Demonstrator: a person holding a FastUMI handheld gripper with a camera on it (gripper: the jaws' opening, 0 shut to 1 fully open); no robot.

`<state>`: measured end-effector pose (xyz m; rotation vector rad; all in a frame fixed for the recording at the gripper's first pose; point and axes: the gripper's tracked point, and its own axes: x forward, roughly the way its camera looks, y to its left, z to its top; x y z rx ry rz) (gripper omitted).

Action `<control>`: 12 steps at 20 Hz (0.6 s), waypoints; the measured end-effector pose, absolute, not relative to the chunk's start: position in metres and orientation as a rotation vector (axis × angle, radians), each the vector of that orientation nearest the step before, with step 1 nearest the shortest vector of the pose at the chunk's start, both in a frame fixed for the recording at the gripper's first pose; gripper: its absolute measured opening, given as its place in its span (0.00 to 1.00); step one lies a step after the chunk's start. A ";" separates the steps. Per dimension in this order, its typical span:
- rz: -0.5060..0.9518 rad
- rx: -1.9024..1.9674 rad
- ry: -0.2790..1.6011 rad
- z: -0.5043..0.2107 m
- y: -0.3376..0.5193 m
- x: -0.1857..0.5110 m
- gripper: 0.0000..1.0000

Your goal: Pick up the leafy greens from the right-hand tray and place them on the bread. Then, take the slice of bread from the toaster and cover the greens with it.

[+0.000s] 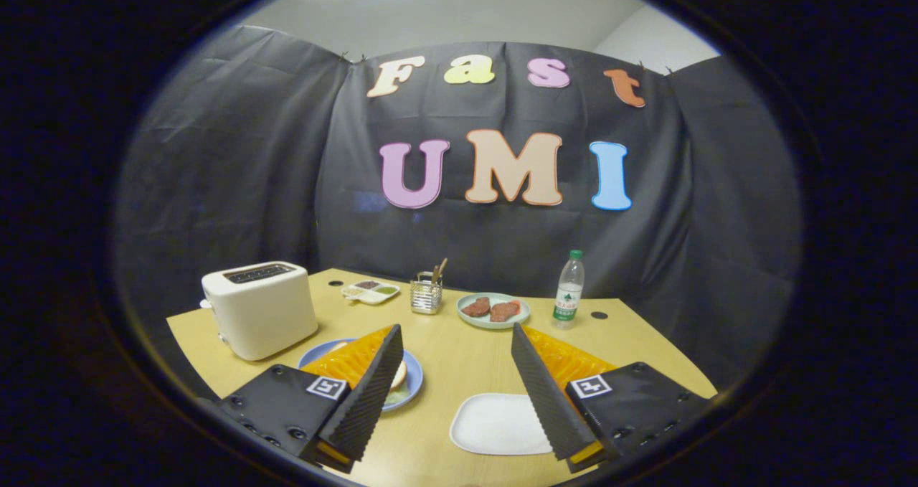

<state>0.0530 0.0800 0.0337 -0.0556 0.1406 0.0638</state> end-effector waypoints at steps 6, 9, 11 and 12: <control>0.032 0.007 0.103 0.044 0.036 0.013 0.97; -0.004 0.027 0.093 0.042 0.011 -0.001 0.97; -0.015 0.032 0.089 0.039 0.000 -0.009 0.97; -0.018 0.031 0.086 0.038 -0.003 -0.012 0.97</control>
